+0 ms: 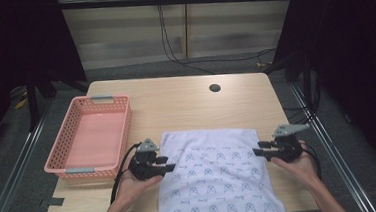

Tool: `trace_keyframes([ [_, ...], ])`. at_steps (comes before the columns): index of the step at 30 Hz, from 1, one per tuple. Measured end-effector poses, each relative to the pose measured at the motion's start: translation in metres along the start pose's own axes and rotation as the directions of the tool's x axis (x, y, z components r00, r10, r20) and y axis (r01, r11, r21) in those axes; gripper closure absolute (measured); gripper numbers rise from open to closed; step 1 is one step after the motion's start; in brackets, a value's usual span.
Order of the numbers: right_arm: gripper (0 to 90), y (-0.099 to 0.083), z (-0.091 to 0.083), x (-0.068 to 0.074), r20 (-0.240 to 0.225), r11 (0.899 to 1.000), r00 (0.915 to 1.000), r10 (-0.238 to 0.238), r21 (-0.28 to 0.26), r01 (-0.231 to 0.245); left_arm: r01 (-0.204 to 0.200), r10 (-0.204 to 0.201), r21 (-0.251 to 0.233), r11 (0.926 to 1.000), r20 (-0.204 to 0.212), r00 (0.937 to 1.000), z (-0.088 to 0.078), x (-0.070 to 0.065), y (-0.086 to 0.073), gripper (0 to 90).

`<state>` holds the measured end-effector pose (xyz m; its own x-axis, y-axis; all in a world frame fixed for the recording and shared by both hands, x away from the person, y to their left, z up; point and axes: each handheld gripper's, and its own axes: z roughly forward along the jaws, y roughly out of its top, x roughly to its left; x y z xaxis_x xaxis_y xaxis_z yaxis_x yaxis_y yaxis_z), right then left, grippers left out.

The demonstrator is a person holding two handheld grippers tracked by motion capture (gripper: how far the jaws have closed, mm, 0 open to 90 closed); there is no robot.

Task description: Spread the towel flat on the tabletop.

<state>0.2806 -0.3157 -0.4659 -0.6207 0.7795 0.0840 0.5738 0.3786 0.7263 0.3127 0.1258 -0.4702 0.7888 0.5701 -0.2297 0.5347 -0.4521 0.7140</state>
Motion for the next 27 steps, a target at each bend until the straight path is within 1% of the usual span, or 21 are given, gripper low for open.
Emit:
trace_keyframes([
  [1,58.1,0.005,0.006,-0.009,0.004,1.0,0.9998,0.02,-0.005,-0.02,0.018,-0.018,-0.014,0.9997,-0.012,0.9998,0.004,0.008,0.004,56.8],
  [3,52.9,0.013,0.018,-0.025,0.061,0.999,0.9975,0.036,-0.012,-0.036,0.023,-0.023,-0.003,0.9997,-0.037,0.9991,0.008,0.018,0.011,56.4],
  [5,48.2,0.016,0.034,-0.044,0.104,0.998,0.9923,0.068,0.011,-0.07,0.051,-0.052,-0.02,0.9985,-0.05,0.9974,0.011,0.033,0.017,54.9],
  [6,48.2,0.016,0.034,-0.044,0.104,0.998,0.9923,0.068,0.011,-0.07,0.051,-0.052,-0.02,0.9985,-0.05,0.9974,0.011,0.033,0.017,54.5],
  [7,47.2,0.017,0.043,-0.05,0.098,0.997,0.9923,0.076,0.019,-0.079,0.06,-0.063,-0.041,0.9974,-0.066,0.9958,0.015,0.039,0.018,54.3],
  [8,47.2,0.017,0.043,-0.05,0.098,0.997,0.9923,0.076,0.019,-0.079,0.06,-0.063,-0.041,0.9974,-0.066,0.9958,0.015,0.039,0.018,53.1],
  [9,45.1,0.017,0.052,-0.052,0.111,0.997,0.9921,0.059,0.036,-0.063,0.082,-0.083,-0.018,0.9965,-0.075,0.9937,0.022,0.046,0.019,51.5],
  [12,43.2,0.016,0.059,-0.055,0.114,0.997,0.9916,0.062,0.049,-0.067,0.073,-0.074,-0.023,0.9971,-0.087,0.9934,0.026,0.049,0.021,49.0],
  [13,43.2,0.016,0.061,-0.056,0.117,0.996,0.9906,0.07,0.046,-0.076,0.089,-0.091,-0.032,0.9955,-0.087,0.992,0.028,0.051,0.022,49.0],
  [14,42.2,0.015,0.063,-0.057,0.101,0.996,0.9923,0.071,0.048,-0.076,0.086,-0.088,-0.026,0.996,-0.1,0.9911,0.03,0.053,0.023,47.1],
  [15,42.2,0.015,0.065,-0.055,0.111,0.996,0.9919,0.063,0.049,-0.069,0.102,-0.104,-0.021,0.9946,-0.103,0.9893,0.032,0.054,0.024,45.9],
  [16,43.1,0.015,0.066,-0.054,0.109,0.997,0.9926,0.054,0.042,-0.059,0.118,-0.119,-0.023,0.9928,-0.093,0.9885,0.034,0.055,0.024,44.9],
  [17,49.6,0.014,0.065,-0.05,0.1,0.998,0.994,0.044,0.041,-0.048,0.114,-0.116,-0.027,0.9931,-0.09,0.9891,0.036,0.055,0.024,43.3],
  [18,49.6,0.014,0.065,-0.05,0.1,0.998,0.994,0.044,0.041,-0.048,0.095,-0.096,-0.019,0.9953,-0.103,0.99,0.037,0.054,0.024,43.3],
  [19,54.8,0.013,0.065,-0.048,0.098,0.999,0.9946,0.034,0.037,-0.037,0.096,-0.098,-0.027,0.995,-0.112,0.9888,0.038,0.053,0.024,43.3],
  [20,59.5,0.013,0.065,-0.047,0.081,0.999,0.9964,0.024,0.035,-0.027,0.102,-0.104,-0.027,0.9944,-0.106,0.9889,0.039,0.054,0.024,42.7],
  [21,62.1,0.013,0.064,-0.046,0.08,0.999,0.9966,0.021,0.042,-0.025,0.107,-0.11,-0.03,0.9938,-0.103,0.9886,0.039,0.055,0.024,41.6],
  [22,68.0,0.013,0.064,-0.046,0.072,0.999,0.997,0.029,0.039,-0.032,0.108,-0.111,-0.032,0.9936,-0.11,0.9877,0.039,0.055,0.023,40.9],
  [24,75.3,0.014,0.064,-0.045,0.05,0.999,0.9986,0.019,0.039,-0.021,0.099,-0.102,-0.027,0.9947,-0.124,0.987,0.039,0.057,0.023,40.4],
  [26,82.2,0.014,0.065,-0.043,0.035,0.999,0.9989,0.031,0.038,-0.032,0.108,-0.111,-0.03,0.9937,-0.127,0.9857,0.042,0.059,0.021,39.4],
  [27,82.2,0.014,0.065,-0.043,0.035,0.999,0.9989,0.031,0.038,-0.032,0.103,-0.104,-0.018,0.9945,-0.135,0.9853,0.043,0.059,0.02,39.4],
])
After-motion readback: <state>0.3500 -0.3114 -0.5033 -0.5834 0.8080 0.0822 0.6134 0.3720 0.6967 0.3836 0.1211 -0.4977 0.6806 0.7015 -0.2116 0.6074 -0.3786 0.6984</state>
